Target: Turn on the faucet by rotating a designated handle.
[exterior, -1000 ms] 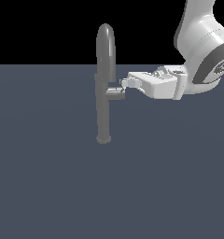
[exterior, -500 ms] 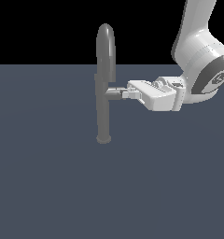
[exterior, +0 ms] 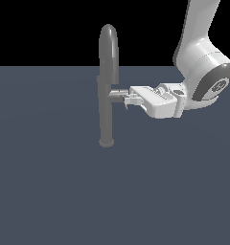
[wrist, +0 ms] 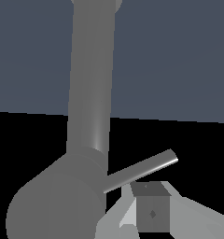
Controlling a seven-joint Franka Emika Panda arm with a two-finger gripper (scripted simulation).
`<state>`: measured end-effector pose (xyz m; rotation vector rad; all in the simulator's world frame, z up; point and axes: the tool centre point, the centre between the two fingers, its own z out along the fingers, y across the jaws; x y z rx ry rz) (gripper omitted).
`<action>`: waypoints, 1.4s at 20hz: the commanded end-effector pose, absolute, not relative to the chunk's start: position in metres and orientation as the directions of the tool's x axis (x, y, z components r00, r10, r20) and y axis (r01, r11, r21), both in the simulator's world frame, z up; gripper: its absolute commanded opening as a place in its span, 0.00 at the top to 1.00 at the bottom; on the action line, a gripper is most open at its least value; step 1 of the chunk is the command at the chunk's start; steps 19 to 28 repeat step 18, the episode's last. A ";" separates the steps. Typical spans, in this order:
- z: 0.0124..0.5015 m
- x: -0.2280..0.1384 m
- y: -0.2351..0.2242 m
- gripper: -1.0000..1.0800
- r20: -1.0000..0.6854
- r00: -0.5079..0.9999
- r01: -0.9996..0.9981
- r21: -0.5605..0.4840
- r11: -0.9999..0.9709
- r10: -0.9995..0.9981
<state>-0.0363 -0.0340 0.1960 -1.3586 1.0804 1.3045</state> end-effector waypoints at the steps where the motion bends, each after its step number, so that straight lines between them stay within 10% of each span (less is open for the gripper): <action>1: 0.159 -0.039 -0.035 1.00 -1.000 0.000 -0.987 0.000 -0.163 0.000; 28: 0.137 -0.012 -0.030 1.00 -1.000 -0.003 -0.987 0.003 -0.162 -0.001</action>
